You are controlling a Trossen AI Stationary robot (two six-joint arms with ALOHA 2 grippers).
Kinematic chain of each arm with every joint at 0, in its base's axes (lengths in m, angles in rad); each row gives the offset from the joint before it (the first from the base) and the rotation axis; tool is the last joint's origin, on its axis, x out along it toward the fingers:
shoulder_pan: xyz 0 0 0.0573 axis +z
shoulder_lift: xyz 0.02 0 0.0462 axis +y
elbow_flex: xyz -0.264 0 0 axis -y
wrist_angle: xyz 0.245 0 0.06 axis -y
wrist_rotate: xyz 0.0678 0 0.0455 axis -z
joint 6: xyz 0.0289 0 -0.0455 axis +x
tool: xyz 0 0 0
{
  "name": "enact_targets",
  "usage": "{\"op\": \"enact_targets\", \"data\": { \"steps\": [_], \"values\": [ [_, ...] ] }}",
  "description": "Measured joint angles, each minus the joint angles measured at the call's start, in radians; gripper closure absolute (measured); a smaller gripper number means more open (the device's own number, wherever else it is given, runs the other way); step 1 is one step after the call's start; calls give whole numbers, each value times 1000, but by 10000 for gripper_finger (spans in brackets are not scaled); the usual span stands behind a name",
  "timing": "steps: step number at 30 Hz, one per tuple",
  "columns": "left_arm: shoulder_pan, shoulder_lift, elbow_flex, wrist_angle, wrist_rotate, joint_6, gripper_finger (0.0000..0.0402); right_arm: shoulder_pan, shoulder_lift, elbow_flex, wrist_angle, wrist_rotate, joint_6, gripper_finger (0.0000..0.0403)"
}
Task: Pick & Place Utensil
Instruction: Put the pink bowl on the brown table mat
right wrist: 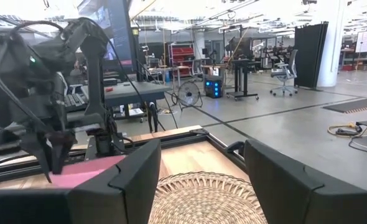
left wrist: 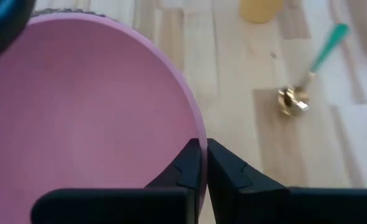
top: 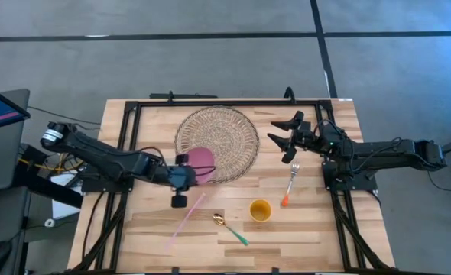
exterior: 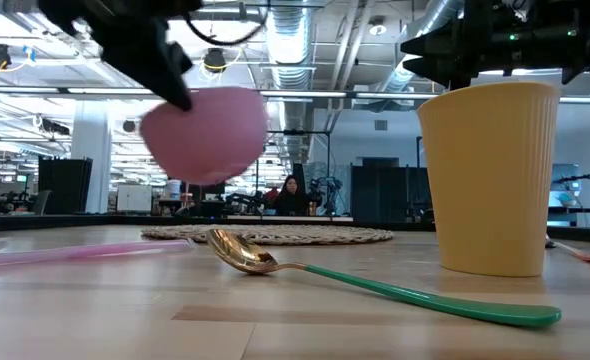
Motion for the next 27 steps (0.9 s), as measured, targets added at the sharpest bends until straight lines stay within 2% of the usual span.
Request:
{"op": "enact_targets", "data": {
  "steps": [6,10,15,23,27],
  "values": [
    [71,168,0,128,95,172,387,0,0,0,13,0,0,178],
    [114,234,0,149,146,212,382,0,0,0,14,0,0,178],
    [159,243,2,162,151,213,390,0,0,0,15,1,0,178],
    [234,174,0,178,150,264,382,0,0,0,16,1,0,178],
    [273,185,0,185,199,263,390,0,0,0,16,1,0,178]
  ]
}}
